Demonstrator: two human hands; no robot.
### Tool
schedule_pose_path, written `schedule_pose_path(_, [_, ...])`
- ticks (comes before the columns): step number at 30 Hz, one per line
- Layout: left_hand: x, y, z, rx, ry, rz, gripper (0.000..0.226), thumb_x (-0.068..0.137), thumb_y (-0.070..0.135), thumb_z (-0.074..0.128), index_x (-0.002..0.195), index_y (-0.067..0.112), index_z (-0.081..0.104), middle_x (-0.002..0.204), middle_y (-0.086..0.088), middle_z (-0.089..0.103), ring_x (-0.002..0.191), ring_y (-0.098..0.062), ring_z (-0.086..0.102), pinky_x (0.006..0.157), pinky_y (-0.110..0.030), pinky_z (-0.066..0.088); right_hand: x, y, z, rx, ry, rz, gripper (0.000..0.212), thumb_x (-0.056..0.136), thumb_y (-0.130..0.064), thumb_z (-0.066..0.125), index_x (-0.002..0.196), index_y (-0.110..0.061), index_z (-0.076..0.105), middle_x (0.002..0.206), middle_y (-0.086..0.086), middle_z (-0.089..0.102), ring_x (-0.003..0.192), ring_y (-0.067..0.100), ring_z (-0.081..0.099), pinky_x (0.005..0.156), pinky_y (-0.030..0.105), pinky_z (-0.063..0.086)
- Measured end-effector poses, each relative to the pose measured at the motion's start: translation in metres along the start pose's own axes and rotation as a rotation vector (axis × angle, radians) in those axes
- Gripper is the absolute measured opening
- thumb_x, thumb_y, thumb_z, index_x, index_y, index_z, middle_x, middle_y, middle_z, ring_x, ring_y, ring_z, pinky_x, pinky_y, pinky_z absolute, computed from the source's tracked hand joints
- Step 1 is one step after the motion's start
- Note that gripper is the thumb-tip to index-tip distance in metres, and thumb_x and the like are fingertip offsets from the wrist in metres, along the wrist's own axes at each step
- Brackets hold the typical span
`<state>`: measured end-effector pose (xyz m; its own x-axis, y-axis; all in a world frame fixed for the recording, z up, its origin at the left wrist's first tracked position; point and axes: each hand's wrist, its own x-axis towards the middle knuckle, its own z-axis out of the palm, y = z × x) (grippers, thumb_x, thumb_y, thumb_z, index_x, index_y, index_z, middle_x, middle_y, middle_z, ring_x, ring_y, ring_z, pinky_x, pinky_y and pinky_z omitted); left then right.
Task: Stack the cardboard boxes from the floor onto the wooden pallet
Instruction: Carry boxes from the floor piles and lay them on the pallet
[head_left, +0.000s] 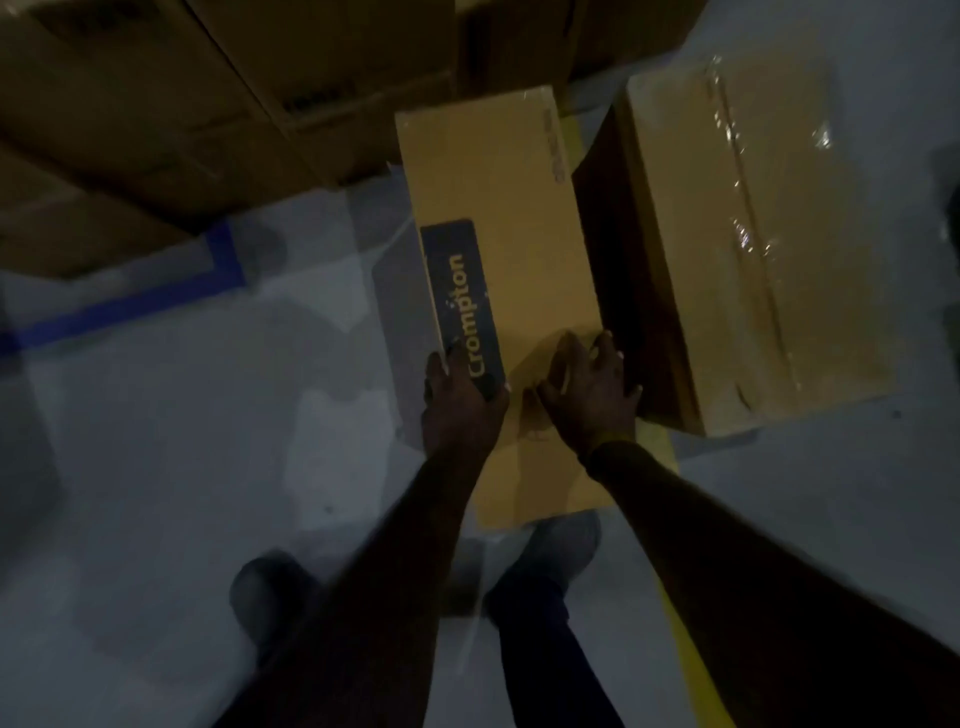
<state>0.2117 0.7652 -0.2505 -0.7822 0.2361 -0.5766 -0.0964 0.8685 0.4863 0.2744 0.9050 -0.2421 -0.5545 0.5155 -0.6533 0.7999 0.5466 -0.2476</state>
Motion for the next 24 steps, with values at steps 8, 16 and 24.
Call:
schedule_pose_path(8, [-0.009, 0.01, 0.009, -0.18, 0.139, -0.142, 0.078, 0.09, 0.047, 0.061, 0.156, 0.027, 0.024, 0.15, -0.015, 0.034, 0.121, -0.047, 0.049, 0.091, -0.058, 0.049, -0.006, -0.019, 0.022, 0.109, 0.017, 0.068, 0.099, 0.085, -0.069, 0.061, 0.159, -0.039, 0.003, 0.166, 0.008, -0.015, 0.151, 0.043, 0.003, 0.111, 0.069, 0.025])
schedule_pose_path(16, [-0.05, 0.027, -0.033, -0.219, 0.299, -0.114, 0.069, 0.095, 0.051, 0.053, 0.155, 0.028, 0.029, 0.153, -0.007, 0.042, 0.131, -0.033, 0.048, 0.1, -0.045, 0.047, -0.027, -0.045, 0.028, 0.525, -0.217, -0.003, 0.089, 0.093, -0.054, 0.059, 0.16, -0.034, 0.005, 0.168, 0.007, -0.007, 0.154, 0.033, 0.004, 0.117, 0.054, 0.03])
schedule_pose_path(24, [-0.037, -0.015, -0.029, -0.033, 0.196, -0.032, 0.065, 0.098, 0.066, 0.03, 0.153, 0.03, 0.031, 0.16, -0.01, 0.028, 0.14, -0.033, 0.037, 0.109, -0.054, 0.039, -0.025, -0.033, 0.027, 0.223, 0.132, -0.1, 0.069, 0.098, -0.058, 0.044, 0.158, -0.036, 0.017, 0.168, 0.007, -0.002, 0.154, 0.031, 0.006, 0.116, 0.068, 0.016])
